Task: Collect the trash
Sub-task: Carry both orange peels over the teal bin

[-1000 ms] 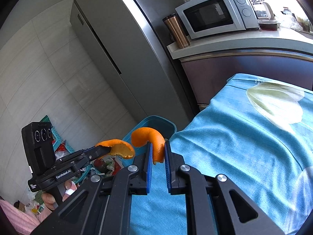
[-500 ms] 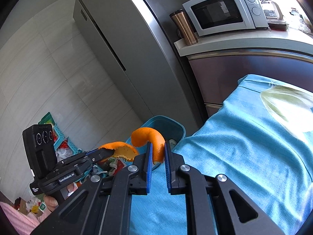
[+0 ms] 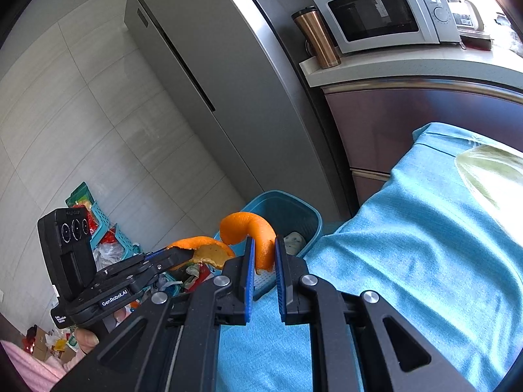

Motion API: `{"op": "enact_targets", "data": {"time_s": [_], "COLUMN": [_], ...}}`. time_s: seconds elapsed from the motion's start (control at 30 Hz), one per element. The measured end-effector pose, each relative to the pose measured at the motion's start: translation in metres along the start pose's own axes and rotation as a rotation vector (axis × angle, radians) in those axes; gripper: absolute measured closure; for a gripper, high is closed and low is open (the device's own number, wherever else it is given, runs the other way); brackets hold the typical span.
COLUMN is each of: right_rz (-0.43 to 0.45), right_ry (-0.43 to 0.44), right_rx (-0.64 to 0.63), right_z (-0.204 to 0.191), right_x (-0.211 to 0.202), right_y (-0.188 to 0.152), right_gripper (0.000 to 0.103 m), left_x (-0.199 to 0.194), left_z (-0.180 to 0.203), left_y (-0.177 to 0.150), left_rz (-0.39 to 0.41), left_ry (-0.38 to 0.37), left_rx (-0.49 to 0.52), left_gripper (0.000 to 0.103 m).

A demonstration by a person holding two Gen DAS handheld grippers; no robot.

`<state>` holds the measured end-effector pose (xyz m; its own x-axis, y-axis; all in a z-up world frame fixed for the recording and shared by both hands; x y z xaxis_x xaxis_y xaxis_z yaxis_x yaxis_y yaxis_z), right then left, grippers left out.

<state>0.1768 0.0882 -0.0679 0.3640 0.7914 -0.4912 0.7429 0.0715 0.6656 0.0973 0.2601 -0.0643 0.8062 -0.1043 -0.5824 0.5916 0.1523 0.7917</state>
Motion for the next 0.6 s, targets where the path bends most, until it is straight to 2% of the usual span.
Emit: {"op": "enact_targets", "data": {"time_s": [0.6], "right_rz": [-0.046], "right_ry": [-0.021], "right_rx": [-0.011], "right_z": [-0.003], "right_x": [0.035], "right_y": [0.003], "right_gripper": [0.093], "left_x": [0.016], "left_z": [-0.024], "left_y": [-0.005], "left_rz": [-0.029], "left_ry": [0.054], "left_rx": [-0.032], "left_gripper": [0.092]}}
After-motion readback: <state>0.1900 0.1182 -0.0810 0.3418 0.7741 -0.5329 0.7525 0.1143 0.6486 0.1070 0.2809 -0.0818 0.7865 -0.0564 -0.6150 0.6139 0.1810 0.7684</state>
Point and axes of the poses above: each gripper's, at about its wrist camera, not at the fingertips, and x roughly the way its jaws point, z to its right, y to its top, the point moved 6 cm from there along x, roughly the way its jaws point, and after that the axes turned 7 degrees about x, right-handed, at the moved point
